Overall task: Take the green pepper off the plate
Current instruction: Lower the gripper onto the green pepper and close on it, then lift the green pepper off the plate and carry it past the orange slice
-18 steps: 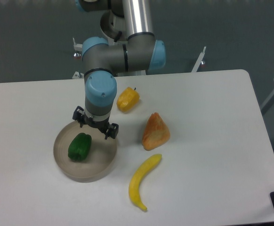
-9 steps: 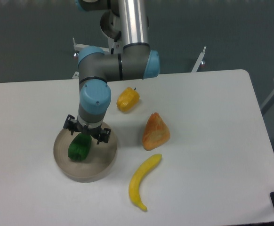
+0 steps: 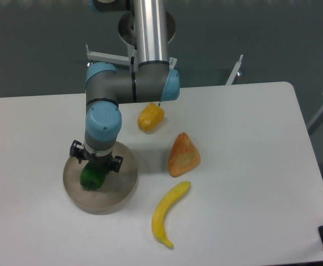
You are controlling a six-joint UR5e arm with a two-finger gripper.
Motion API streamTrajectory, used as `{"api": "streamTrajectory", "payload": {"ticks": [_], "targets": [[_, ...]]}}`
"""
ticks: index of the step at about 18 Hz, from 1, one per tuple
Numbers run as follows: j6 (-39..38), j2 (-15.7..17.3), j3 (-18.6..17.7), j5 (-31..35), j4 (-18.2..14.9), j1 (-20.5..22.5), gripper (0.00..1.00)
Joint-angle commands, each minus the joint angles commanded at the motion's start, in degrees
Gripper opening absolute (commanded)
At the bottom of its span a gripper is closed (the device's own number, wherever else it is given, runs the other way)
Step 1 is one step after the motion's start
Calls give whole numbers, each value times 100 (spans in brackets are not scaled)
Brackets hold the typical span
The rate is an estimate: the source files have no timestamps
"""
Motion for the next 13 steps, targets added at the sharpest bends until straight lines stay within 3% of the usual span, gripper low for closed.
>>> {"api": "streamTrajectory", "payload": {"ticks": [1,2,9,13], "targets": [[17,9,0,17,0,0,36],[70,35,26,18,-9,9,32],[939,658,53,35,-35,895,32],[2097,904,44,53,-44,1431,33]]}}
